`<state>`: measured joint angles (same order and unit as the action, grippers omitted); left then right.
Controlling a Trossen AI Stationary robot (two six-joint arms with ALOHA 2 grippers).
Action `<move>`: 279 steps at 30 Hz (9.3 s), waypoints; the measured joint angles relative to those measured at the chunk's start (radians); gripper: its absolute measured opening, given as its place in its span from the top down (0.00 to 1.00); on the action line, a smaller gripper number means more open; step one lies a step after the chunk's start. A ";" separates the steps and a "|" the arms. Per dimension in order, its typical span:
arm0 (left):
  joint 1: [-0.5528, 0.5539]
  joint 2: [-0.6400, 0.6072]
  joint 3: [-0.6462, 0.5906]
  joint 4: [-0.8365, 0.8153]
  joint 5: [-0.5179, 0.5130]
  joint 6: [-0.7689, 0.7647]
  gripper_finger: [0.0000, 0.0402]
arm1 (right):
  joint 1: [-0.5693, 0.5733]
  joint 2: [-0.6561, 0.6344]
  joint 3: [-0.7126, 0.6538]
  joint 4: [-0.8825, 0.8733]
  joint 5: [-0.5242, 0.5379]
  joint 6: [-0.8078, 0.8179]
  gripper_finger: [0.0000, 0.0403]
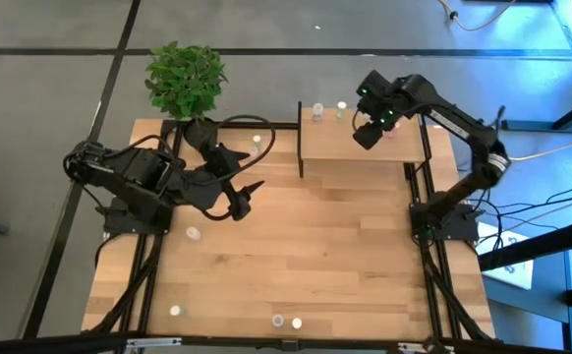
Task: Pick and place medicine bottles onto shelf by color
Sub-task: Put the bottom white pill bottle aligned with the other white pill bottle on the shelf
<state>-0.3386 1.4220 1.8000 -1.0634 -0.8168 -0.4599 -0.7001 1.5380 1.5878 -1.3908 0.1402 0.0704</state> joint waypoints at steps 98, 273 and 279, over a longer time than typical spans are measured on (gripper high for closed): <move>0.000 0.000 0.000 0.003 -0.001 -0.011 0.17 | -0.061 0.023 -0.122 0.245 -0.003 0.079 0.48; 0.447 0.000 0.000 -0.028 0.032 0.105 0.17 | 0.000 -0.011 -0.120 0.469 -0.220 0.135 0.48; 0.447 0.000 0.000 -0.028 0.057 0.105 0.17 | 0.000 0.014 -0.120 0.467 -0.145 0.134 0.48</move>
<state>0.1081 1.4216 1.8003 -1.0916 -0.7601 -0.3546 -0.7000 1.5523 1.4673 -0.9237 -0.0050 0.2039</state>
